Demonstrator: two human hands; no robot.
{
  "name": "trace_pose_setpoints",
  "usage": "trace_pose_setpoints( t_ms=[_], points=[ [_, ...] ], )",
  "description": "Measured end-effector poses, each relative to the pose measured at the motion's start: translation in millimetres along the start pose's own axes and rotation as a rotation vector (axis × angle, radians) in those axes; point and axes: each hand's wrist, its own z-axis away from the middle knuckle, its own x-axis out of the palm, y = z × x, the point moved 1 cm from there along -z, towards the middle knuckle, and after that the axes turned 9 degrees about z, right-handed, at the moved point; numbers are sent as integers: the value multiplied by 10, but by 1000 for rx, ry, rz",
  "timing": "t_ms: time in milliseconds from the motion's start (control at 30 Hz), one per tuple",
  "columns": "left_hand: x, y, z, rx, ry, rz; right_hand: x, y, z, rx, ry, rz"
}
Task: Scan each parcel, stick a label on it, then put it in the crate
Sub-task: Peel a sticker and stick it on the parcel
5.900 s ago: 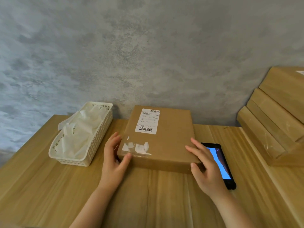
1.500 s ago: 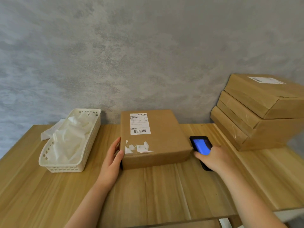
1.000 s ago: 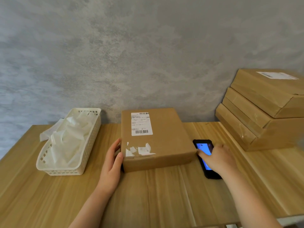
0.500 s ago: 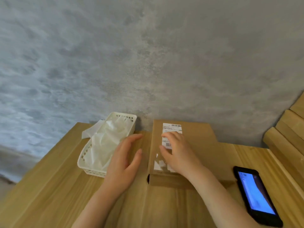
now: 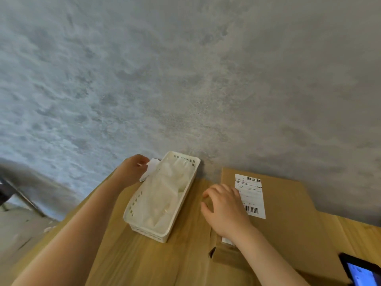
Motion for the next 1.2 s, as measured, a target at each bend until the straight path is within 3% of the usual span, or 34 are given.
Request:
trace_pose_setpoints(
  t_ms=[167,367,733,900,1067,1200],
  points=[
    [67,-357,-292,-140,4,-118,35,19,-7,2,16,-18],
    [145,-485,-422,-143,5,-217,46,22,2,5,49,-33],
    [149,-474,-497,-162,109,-183,33,27,15,0,68,-45],
    [33,-430,-445,-152,169,-79,21,23,4,11,68,-60],
    [-170,34,-165,-52,240,209,-10,48,18,1,45,-135],
    [-158,587,372,107,153,435,-168,54,59,145,145,-638]
  ],
)
